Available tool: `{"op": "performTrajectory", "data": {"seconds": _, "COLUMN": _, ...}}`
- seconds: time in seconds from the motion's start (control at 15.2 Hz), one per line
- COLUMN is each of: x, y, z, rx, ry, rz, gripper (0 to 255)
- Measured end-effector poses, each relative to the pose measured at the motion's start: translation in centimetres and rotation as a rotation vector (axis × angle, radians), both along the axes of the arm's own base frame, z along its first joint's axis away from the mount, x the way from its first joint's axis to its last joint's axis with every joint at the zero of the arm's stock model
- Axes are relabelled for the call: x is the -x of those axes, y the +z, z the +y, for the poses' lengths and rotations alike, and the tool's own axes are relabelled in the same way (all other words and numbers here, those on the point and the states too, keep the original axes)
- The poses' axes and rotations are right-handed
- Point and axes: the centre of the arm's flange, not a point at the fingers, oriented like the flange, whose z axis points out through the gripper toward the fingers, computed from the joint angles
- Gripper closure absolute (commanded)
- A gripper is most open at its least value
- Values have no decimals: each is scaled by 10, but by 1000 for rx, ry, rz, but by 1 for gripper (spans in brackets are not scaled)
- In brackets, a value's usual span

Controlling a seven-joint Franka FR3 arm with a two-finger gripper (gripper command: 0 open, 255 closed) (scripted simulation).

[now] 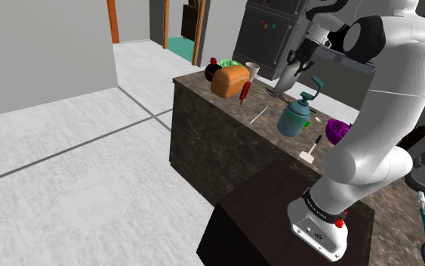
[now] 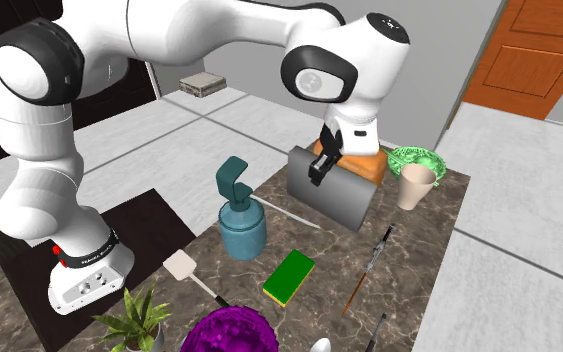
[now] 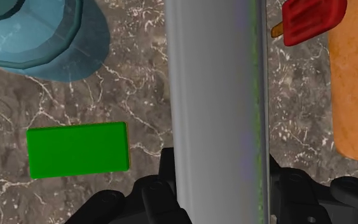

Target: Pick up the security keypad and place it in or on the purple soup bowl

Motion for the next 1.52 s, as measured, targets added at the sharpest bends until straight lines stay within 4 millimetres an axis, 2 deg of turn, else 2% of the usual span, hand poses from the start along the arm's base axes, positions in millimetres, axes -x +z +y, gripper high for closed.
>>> {"op": "performTrajectory", "data": {"seconds": 0.4, "x": 0, "y": 30, "z": 2, "rx": 0, "ry": 0, "rz": 0, "gripper": 255}}
{"op": "performTrajectory", "data": {"seconds": 0.53, "x": 14, "y": 33, "z": -2, "rx": 0, "ry": 0, "rz": 0, "gripper": 255}}
{"op": "performTrajectory", "data": {"seconds": 1.52, "x": 204, "y": 54, "z": -42, "rx": 0, "ry": -1, "rz": 0, "gripper": 255}}
